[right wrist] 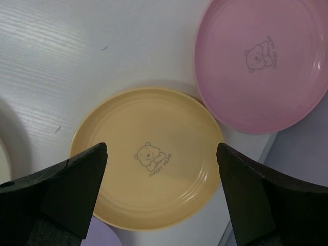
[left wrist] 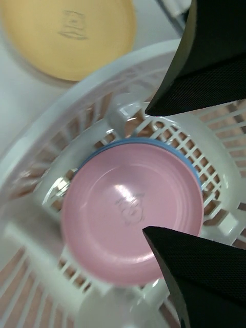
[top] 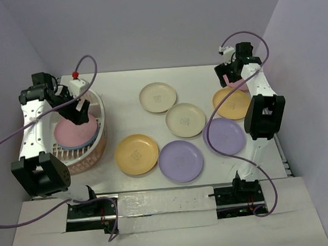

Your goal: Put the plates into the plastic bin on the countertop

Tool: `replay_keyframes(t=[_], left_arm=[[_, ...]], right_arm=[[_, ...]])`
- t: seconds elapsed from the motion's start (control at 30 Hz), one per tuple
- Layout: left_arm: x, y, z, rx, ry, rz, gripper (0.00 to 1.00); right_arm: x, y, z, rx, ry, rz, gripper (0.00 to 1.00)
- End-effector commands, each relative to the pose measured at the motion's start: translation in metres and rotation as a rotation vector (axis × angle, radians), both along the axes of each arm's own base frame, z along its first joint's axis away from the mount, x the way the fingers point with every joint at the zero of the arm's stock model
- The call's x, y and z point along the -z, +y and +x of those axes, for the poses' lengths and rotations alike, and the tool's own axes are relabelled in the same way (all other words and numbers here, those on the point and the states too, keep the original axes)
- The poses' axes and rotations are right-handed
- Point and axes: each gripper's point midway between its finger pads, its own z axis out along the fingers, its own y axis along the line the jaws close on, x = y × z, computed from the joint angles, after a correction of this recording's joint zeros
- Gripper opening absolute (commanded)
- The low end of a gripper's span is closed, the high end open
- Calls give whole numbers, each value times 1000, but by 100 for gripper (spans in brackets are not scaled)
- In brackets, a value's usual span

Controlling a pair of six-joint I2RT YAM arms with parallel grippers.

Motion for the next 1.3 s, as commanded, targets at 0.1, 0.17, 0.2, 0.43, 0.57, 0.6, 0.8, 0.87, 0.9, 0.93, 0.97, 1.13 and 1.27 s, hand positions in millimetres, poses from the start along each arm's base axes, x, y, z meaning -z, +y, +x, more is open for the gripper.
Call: replay_keyframes(t=[0.1,0.17,0.2,0.43,0.57,0.6,0.8,0.87,0.9,0.93,0.97,1.13,1.27], left_arm=[[-112,-24,46,-170,-326,-256,94],[-120,-30,44,-182,-331,-308,95],[-122,-32,45,-184,-341,-316,95],[-113,-35,42,-205,-338,-343,95],[-116,-39,39,-205,-342,-370,96],[-117,-40,39,-207,-342,-376,96],[-118,-39,36,-220,-349,-371,96],[-117,-38,35,-223,-350,-366,96],[-117,-38,34,-224,-349,-364,96],[-117,-38,34,-227,-349,-361,96],[-117,-37,34,-229,-349,-358,97],[-118,-35,33,-237,-349,-349,97],[-119,-37,30,-225,-346,-347,97]], right_arm=[[9,-19,12,55,16,-53,81],[10,-21,17,59,12,-50,76],[11,-22,20,65,10,-51,74],[17,-26,52,107,-28,-16,70],[30,-28,69,105,-40,-15,65],[33,-28,73,103,-47,-16,64],[49,-28,92,88,-68,-11,61],[53,-27,95,83,-65,-14,60],[58,-29,98,80,-63,-27,59],[61,-29,98,78,-58,-39,59],[64,-30,99,77,-52,-50,58],[80,-35,99,72,-26,-84,54],[89,-38,99,61,-17,-96,50]])
